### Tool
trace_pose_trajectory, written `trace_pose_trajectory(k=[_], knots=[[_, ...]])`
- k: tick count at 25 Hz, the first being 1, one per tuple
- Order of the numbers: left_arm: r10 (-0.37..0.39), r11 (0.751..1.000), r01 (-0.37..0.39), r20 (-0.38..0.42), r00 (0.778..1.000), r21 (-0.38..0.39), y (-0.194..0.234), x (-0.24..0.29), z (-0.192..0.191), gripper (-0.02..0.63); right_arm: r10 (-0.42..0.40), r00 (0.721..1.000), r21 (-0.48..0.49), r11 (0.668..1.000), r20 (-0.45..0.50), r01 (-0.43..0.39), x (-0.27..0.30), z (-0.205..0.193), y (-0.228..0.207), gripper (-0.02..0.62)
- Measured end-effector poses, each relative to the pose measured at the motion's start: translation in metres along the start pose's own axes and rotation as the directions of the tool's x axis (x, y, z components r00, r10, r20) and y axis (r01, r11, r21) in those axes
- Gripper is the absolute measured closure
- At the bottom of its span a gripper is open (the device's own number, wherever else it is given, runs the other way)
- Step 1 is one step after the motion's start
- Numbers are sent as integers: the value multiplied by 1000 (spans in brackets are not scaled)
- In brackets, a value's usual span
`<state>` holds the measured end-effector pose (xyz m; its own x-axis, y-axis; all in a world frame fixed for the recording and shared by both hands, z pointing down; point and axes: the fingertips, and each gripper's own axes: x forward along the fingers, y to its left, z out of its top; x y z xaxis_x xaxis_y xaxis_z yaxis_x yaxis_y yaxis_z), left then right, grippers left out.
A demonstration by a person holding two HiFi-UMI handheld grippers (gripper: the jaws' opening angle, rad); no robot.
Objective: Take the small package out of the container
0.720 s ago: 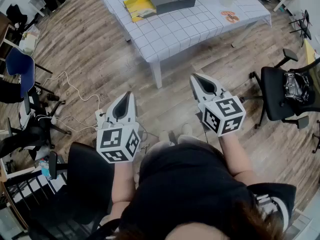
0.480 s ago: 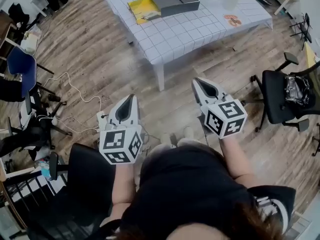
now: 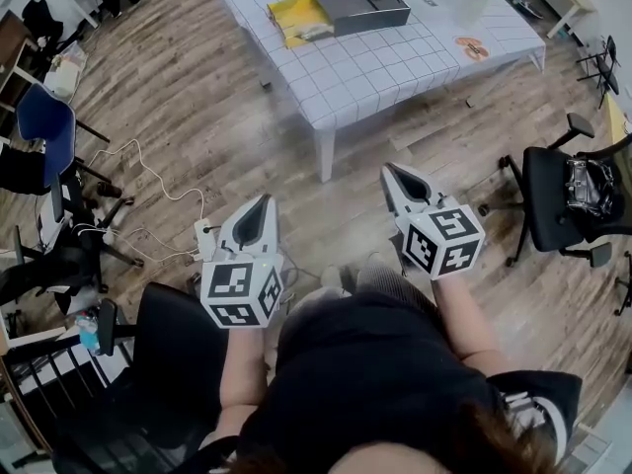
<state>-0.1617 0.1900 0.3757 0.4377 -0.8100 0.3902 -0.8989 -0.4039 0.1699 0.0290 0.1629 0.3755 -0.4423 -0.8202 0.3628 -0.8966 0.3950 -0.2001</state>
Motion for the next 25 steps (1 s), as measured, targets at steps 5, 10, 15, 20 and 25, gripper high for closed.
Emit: trace_pose_trajectory(k=[5, 10, 15, 20, 25], knots=[[-12, 1000, 12, -13, 1000, -4, 5, 8, -3, 578, 6, 1000, 2, 1000, -20, -6, 8, -4, 1, 580], [-12, 1000, 13, -36, 999, 7, 5, 33, 4, 578, 21, 999, 15, 1000, -30, -20, 25, 2, -14, 580], [4, 1000, -4, -7, 1000, 15, 4, 67, 22, 578, 52, 998, 14, 999, -28, -52, 51, 18, -40, 580], [10, 1000, -10, -5, 1000, 29, 4, 112, 36, 577, 88, 996, -2, 996, -30, -89, 81, 40, -73, 580], [27, 996, -28, 11, 1000, 81, 1, 151, 54, 567, 136, 990, 1, 991, -47, -136, 113, 53, -98, 580]])
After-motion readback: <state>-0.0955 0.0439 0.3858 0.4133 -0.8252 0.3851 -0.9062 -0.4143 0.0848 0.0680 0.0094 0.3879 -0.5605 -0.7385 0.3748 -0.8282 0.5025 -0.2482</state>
